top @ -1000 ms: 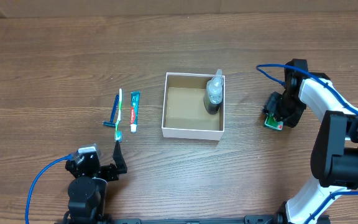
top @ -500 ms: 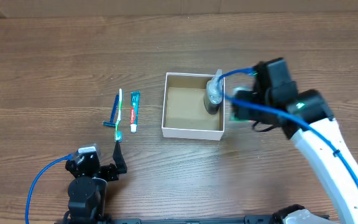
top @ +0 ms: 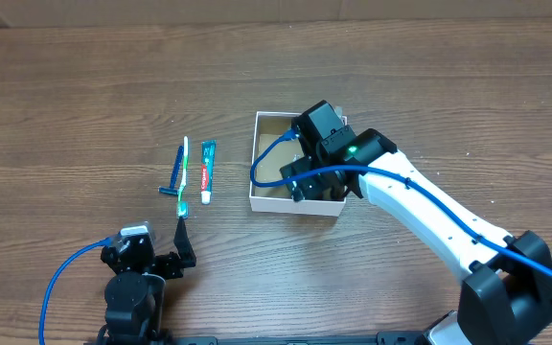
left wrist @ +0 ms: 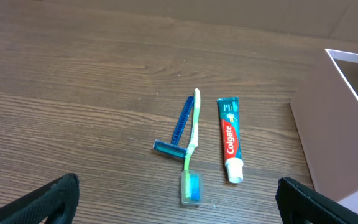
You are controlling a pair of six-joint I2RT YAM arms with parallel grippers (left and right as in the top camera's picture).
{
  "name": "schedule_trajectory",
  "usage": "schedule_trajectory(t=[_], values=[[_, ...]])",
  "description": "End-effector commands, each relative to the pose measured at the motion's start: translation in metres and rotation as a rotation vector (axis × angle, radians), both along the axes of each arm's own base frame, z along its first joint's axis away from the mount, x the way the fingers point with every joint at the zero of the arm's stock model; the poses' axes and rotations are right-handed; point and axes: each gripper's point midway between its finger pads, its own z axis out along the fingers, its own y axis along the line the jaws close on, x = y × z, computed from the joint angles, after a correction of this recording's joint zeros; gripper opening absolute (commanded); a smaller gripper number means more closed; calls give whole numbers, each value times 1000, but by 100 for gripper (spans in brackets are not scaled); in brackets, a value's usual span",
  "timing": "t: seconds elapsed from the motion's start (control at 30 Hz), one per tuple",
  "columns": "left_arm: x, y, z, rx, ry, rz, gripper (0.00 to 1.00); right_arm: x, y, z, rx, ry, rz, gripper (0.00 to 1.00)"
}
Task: Pack container
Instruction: 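Place the soap bar into the box with the right gripper, then move the left gripper to the blue razor and grasp it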
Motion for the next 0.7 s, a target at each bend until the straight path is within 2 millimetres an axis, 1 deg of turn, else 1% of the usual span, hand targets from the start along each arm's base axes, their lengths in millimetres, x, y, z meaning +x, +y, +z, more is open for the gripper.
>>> schedule_trajectory(t=[0.0,0.03,0.07,0.1,0.13,0.17,0.2,0.23,0.3,0.33,0.37,0.43,0.47,0.5,0.57,0.6,0.67], values=[[0,1,0,8,-3,-1,100,-5,7,70,143,-72,-61,100],[0,1,0,8,-3,-1,100,-11,2,87,175,-85,-102,100],[0,1,0,8,-3,-1,100,-15,-8,106,223,-102,-176,100],[0,2,0,16,-5,1,100,-17,-21,121,263,-116,-252,100],[2,11,9,51,-39,46,100,-16,-41,137,310,-129,-364,100],[3,11,11,47,-48,47,100,-14,-62,147,339,-138,-463,100],[3,7,12,33,-52,31,100,-12,-81,151,355,-141,-546,100],[4,7,13,31,-56,27,100,-9,-104,154,363,-144,-635,100],[8,-7,28,-12,-117,-40,100,0,-148,150,344,-149,-771,100],[7,-16,40,-30,-146,-91,100,3,-169,146,330,-143,-840,100],[5,-18,57,-64,-172,-96,100,6,-196,139,313,-133,-924,100],[5,-13,88,-69,-170,-64,100,11,-224,132,297,-125,-1014,100],[7,-13,98,-67,-146,-62,100,12,-237,127,288,-116,-1053,100],[14,-9,111,-55,-83,-36,100,13,-245,122,281,-106,-1079,100],[34,-3,123,-13,66,1,100,15,-252,114,269,-86,-1103,100],[51,-4,125,40,169,-12,100,16,-252,111,265,-76,-1104,100],[88,-1,122,106,369,-27,100,18,-252,106,258,-60,-1106,100]])
